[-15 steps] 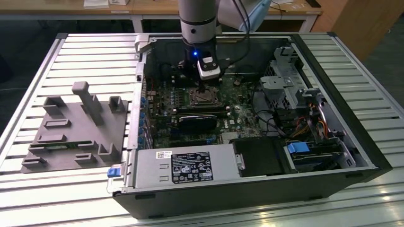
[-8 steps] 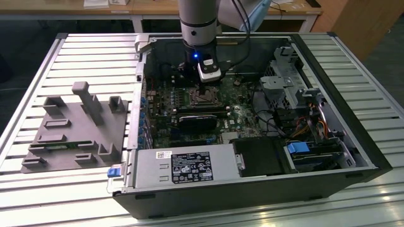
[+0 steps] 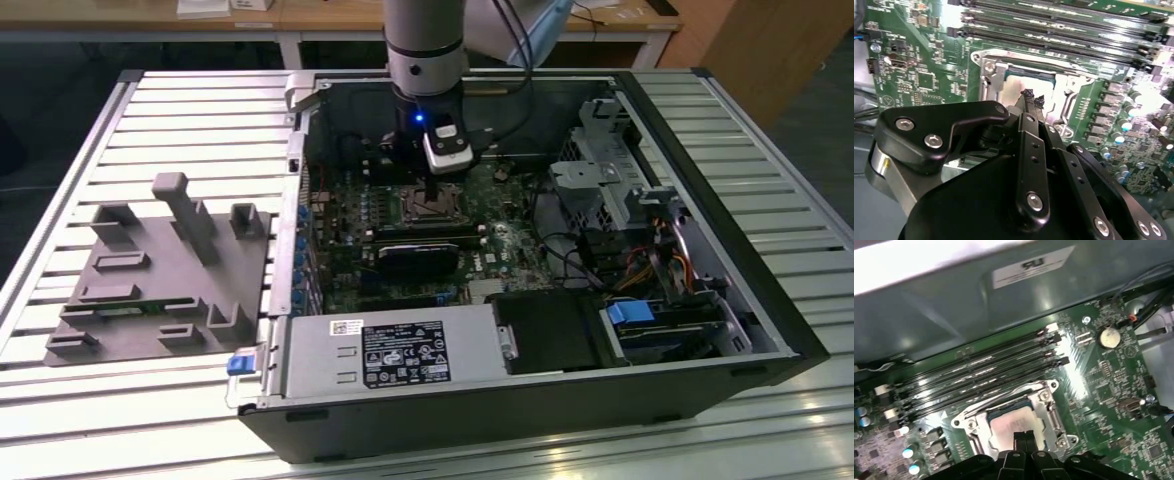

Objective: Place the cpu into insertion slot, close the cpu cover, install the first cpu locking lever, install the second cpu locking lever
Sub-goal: 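Install the first cpu locking lever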

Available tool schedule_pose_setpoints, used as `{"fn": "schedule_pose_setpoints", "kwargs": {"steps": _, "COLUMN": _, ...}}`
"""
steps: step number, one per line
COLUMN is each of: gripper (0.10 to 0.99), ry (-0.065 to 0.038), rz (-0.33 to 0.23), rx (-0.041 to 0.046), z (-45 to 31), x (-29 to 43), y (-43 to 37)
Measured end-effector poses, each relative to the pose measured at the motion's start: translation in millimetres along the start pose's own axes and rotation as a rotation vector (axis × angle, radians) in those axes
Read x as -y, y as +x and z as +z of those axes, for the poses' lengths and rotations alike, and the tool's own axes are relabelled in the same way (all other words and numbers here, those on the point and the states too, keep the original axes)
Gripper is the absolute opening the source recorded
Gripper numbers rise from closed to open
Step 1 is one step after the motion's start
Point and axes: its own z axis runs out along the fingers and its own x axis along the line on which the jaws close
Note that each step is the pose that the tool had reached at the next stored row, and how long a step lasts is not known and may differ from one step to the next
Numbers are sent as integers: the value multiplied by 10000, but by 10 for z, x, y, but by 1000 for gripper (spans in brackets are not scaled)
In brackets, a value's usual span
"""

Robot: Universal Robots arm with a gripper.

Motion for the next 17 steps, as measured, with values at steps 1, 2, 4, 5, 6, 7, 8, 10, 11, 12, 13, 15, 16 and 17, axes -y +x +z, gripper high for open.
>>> {"fn": "schedule_pose_setpoints", "kwargs": {"steps": 1, "gripper": 102, "ry": -1, "rz": -14, "rx": -1, "z": 1, "x": -5, "y": -13}}
{"fn": "schedule_pose_setpoints", "kwargs": {"steps": 2, "gripper": 102, "ry": 0, "rz": -44, "rx": -2, "z": 3, "x": -9, "y": -23}}
{"fn": "schedule_pose_setpoints", "kwargs": {"steps": 4, "gripper": 102, "ry": 8, "rz": -124, "rx": 1, "z": 4, "x": -11, "y": -29}}
{"fn": "schedule_pose_setpoints", "kwargs": {"steps": 5, "gripper": 102, "ry": 9, "rz": -185, "rx": 1, "z": 4, "x": -11, "y": -29}}
{"fn": "schedule_pose_setpoints", "kwargs": {"steps": 6, "gripper": 102, "ry": 10, "rz": -256, "rx": 2, "z": 3, "x": -12, "y": -29}}
{"fn": "schedule_pose_setpoints", "kwargs": {"steps": 7, "gripper": 102, "ry": 9, "rz": -318, "rx": 0, "z": 0, "x": -12, "y": -29}}
{"fn": "schedule_pose_setpoints", "kwargs": {"steps": 8, "gripper": 102, "ry": 4, "rz": -362, "rx": -1, "z": -7, "x": -12, "y": -30}}
{"fn": "schedule_pose_setpoints", "kwargs": {"steps": 10, "gripper": 102, "ry": -2, "rz": -393, "rx": -1, "z": -29, "x": -13, "y": -32}}
{"fn": "schedule_pose_setpoints", "kwargs": {"steps": 11, "gripper": 102, "ry": -2, "rz": -394, "rx": -2, "z": -46, "x": -13, "y": -34}}
{"fn": "schedule_pose_setpoints", "kwargs": {"steps": 12, "gripper": 102, "ry": -2, "rz": -395, "rx": -2, "z": -68, "x": -14, "y": -36}}
{"fn": "schedule_pose_setpoints", "kwargs": {"steps": 13, "gripper": 102, "ry": -3, "rz": -395, "rx": -2, "z": -92, "x": -15, "y": -39}}
{"fn": "schedule_pose_setpoints", "kwargs": {"steps": 15, "gripper": 102, "ry": -2, "rz": -395, "rx": -2, "z": -139, "x": -16, "y": -43}}
{"fn": "schedule_pose_setpoints", "kwargs": {"steps": 16, "gripper": 102, "ry": -2, "rz": -395, "rx": -2, "z": -161, "x": -17, "y": -45}}
{"fn": "schedule_pose_setpoints", "kwargs": {"steps": 17, "gripper": 102, "ry": -3, "rz": -395, "rx": -2, "z": -180, "x": -18, "y": -47}}
